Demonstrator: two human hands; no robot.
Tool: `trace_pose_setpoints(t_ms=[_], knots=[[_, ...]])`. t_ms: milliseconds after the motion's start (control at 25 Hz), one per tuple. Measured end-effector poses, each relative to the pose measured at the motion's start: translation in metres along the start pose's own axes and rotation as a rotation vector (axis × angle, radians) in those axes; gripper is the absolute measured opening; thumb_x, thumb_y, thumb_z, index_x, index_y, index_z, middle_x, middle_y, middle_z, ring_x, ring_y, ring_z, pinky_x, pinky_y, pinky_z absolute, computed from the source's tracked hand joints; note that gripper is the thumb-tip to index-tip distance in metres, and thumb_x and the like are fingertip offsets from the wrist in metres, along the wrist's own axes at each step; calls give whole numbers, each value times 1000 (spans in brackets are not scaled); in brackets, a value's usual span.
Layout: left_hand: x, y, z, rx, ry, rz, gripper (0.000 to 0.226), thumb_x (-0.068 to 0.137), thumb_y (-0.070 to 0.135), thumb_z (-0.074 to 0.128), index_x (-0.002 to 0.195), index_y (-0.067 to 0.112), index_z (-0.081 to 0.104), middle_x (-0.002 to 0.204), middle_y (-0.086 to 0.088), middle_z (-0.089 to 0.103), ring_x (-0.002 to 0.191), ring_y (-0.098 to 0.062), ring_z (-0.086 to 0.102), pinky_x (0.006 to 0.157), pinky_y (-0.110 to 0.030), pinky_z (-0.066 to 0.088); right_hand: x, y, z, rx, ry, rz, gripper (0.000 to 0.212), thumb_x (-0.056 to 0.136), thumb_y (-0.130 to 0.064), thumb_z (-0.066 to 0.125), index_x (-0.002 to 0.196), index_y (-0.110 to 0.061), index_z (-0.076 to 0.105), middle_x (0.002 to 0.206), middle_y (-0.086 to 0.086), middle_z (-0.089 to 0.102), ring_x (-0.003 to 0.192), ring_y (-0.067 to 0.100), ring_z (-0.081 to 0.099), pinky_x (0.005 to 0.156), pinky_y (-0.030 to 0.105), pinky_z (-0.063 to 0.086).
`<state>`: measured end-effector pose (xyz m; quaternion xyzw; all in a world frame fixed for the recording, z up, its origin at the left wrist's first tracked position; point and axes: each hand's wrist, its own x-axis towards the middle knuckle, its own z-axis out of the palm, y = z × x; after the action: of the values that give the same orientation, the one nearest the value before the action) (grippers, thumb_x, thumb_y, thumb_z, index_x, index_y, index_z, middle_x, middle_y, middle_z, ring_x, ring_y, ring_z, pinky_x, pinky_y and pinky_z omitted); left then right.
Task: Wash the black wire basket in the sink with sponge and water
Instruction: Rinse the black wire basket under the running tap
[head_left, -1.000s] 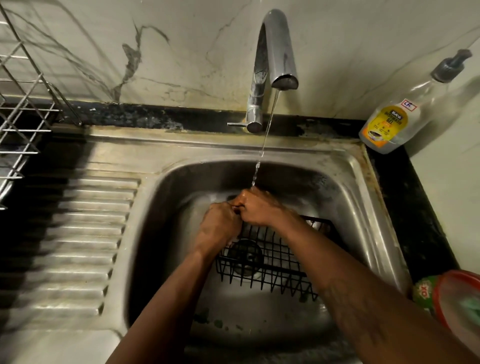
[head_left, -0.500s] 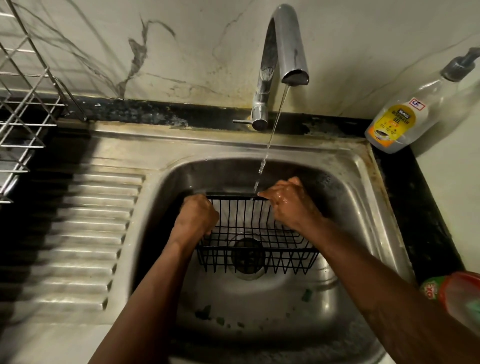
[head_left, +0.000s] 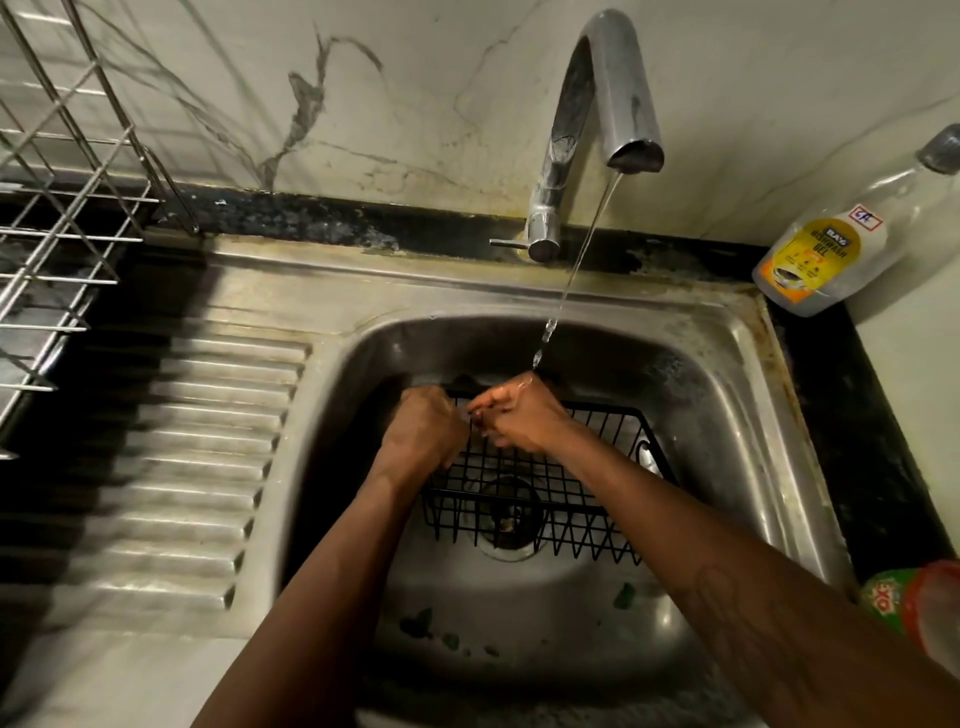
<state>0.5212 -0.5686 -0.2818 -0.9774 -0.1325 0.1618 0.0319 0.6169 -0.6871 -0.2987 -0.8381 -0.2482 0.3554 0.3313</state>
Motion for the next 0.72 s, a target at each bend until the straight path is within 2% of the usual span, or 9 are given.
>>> trace_pose_setpoints(t_ms=[40,120,240,320,400,480,560,640,720], knots=[[0,2,-6,-16,-7,16,21,93,14,57,72,13,60,66,1,57,53,-12,58,39,-16,43,-1,-2,2,90,60,62,15,90,-11,76,102,-19,78,85,-4,75,74,8,73,62,29,63],[1,6,-11,143,-67,187,20,93,16,60,74,16,60,80,0,65,75,-17,68,53,-22,45,-3,-7,8,107,155,107,12,88,-8,76,94,-18,79,77,-3,74,64,12,73,52,30,61],[-2,7,-21,-75,-122,14,13,93,20,61,99,14,72,103,-3,71,101,-23,67,67,-30,41,-6,-5,12,-70,256,3,12,79,-8,77,83,-19,79,64,-4,71,52,12,69,51,34,62],[-1,10,-24,-382,-160,-154,15,93,19,60,98,16,73,101,0,70,98,-21,67,66,-27,39,-10,-1,13,-123,308,-25,11,77,-8,76,76,-19,78,60,-6,68,51,8,66,55,33,63],[-4,18,-23,-749,-167,-289,15,94,14,57,85,14,70,89,-1,66,80,-16,66,58,-20,40,-13,1,14,-154,358,-10,16,86,-20,77,70,-17,76,55,-6,64,49,8,64,56,31,62],[1,20,-19,-741,-133,-238,31,92,5,56,61,10,54,74,-1,57,66,-15,61,52,-17,43,-11,5,16,-181,417,21,34,92,-35,73,65,-14,73,52,-3,61,50,11,61,53,27,56],[4,24,-14,-635,-96,-199,39,91,5,57,54,14,49,67,0,56,68,-18,64,60,-22,49,-10,9,16,-255,383,66,24,91,-32,74,74,-15,72,64,0,64,57,14,61,54,27,52],[4,29,-10,-710,-46,-232,24,93,13,58,69,10,58,74,-5,59,72,-24,65,60,-26,51,-13,14,19,-379,293,94,10,90,-22,74,90,-14,68,80,3,65,69,18,63,58,29,51],[6,32,-8,-748,13,-274,13,93,18,58,94,6,64,93,-13,63,88,-32,66,66,-27,47,-14,19,20,-386,268,100,8,88,-19,72,89,-15,64,80,4,61,71,19,63,58,28,49]])
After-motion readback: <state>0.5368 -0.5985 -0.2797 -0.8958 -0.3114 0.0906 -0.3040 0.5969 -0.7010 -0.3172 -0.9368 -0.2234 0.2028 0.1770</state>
